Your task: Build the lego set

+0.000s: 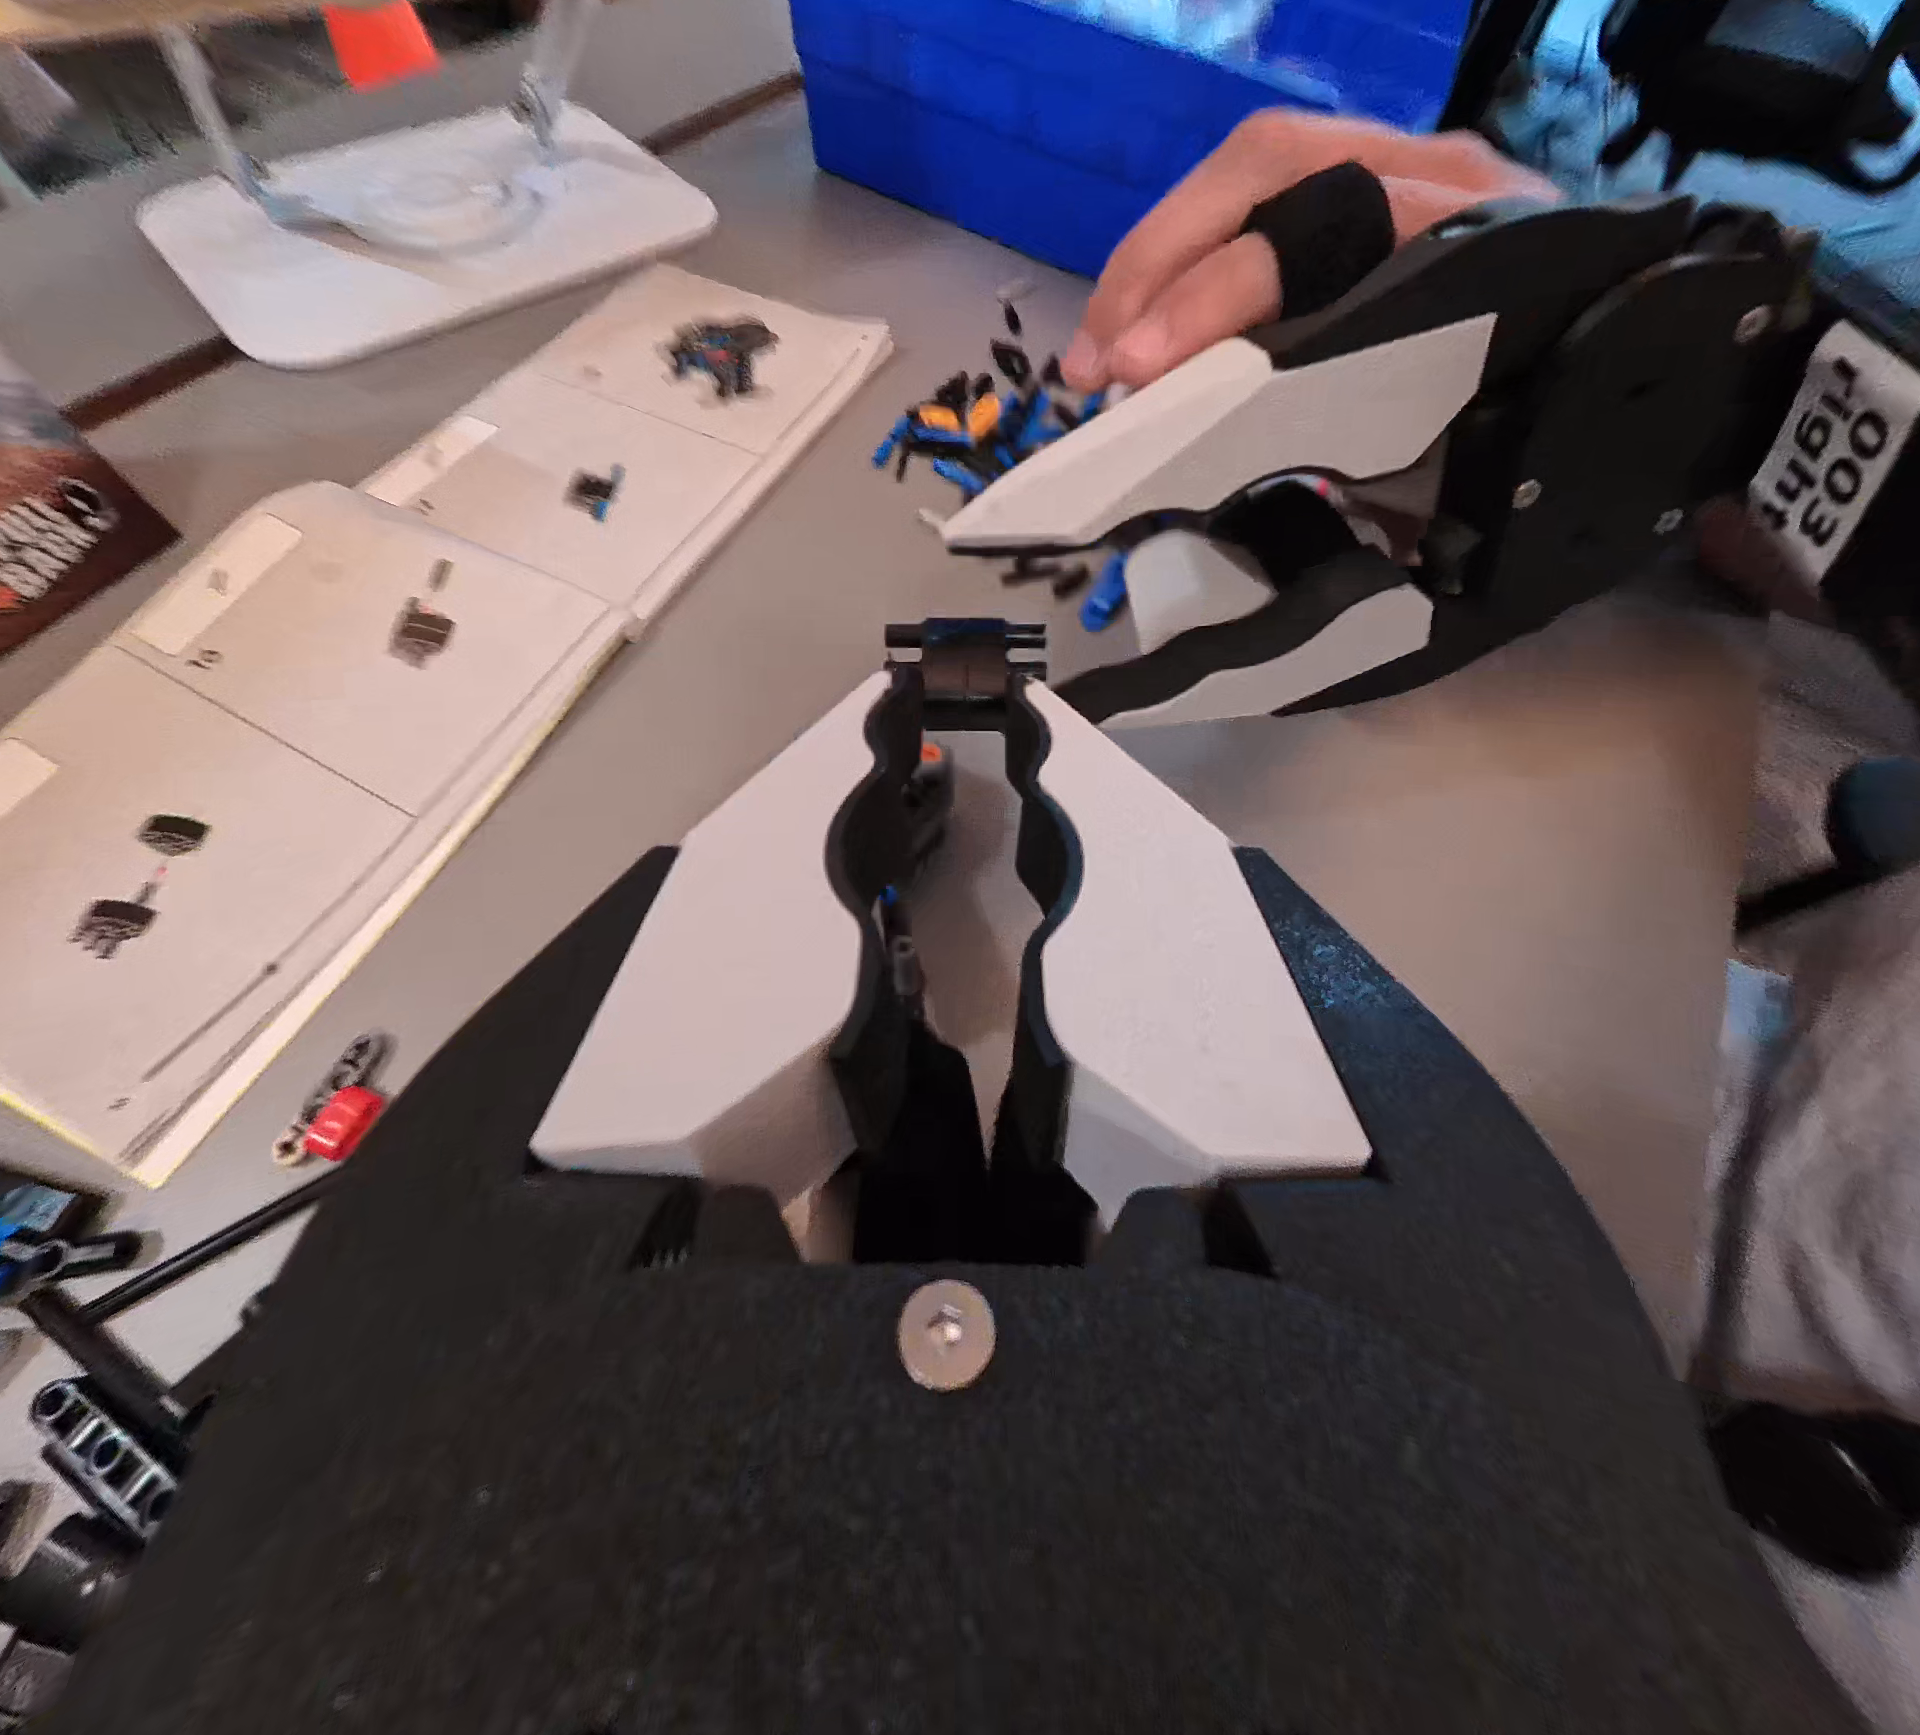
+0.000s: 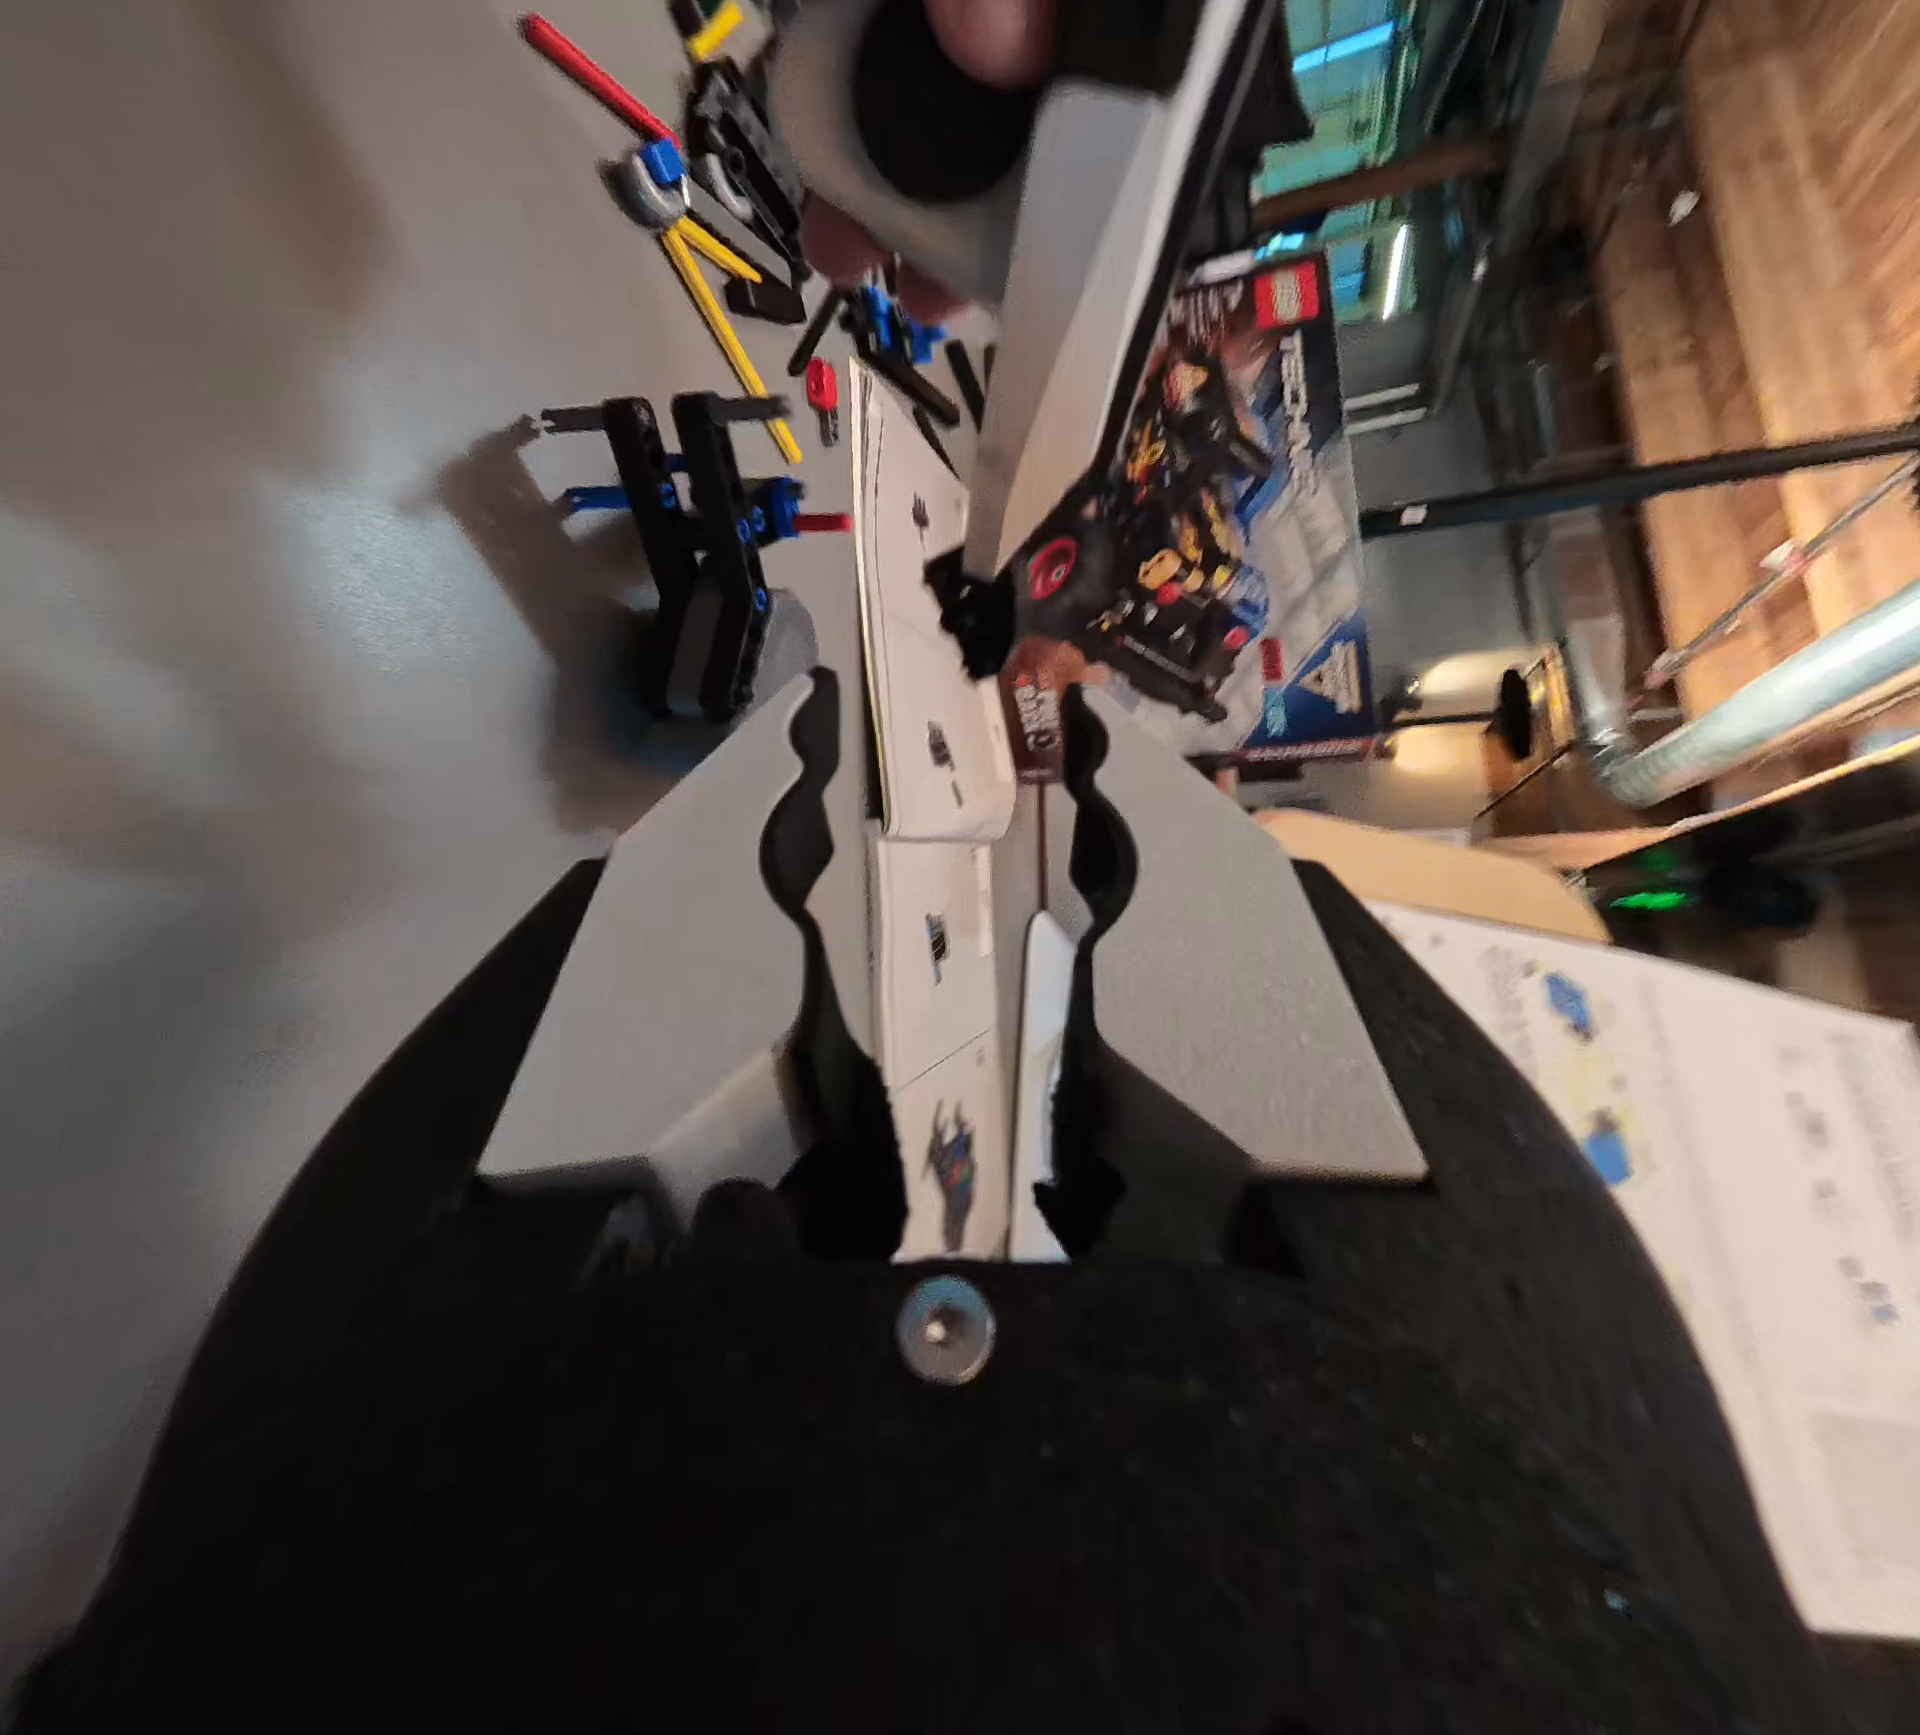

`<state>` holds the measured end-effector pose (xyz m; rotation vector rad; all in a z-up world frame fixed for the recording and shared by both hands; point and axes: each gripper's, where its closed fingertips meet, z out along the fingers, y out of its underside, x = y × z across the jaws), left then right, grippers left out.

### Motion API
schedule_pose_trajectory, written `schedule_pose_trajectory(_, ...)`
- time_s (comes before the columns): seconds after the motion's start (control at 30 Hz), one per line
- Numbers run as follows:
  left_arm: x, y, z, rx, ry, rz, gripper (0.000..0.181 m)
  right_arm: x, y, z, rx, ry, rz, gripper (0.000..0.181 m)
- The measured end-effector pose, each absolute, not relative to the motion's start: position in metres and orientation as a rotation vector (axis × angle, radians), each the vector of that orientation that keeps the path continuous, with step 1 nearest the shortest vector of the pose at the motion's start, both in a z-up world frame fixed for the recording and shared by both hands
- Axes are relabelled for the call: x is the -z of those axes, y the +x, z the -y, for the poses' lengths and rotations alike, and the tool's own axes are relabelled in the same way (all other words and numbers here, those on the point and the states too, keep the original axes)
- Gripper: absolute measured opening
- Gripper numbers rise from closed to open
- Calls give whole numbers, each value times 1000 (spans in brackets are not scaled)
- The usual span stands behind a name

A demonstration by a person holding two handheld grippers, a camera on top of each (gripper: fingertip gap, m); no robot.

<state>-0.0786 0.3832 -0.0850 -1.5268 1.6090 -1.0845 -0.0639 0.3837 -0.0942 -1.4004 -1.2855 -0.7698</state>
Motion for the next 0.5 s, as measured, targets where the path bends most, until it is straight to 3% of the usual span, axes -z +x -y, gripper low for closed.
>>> schedule_pose_trajectory(0.27,63,-87,-409,1180,-1370,-1227,14,119,26,-397,242,-2051,515,43)
schedule_pose_trajectory(0.4,62,-94,-420,1153,-1385,-1177,14,118,44,-398,-151,-2105,171,41)
schedule_pose_trajectory(0.5,73,-94,-425,1103,-1421,-1186,14,127,61,-397,-101,-2146,136,42)
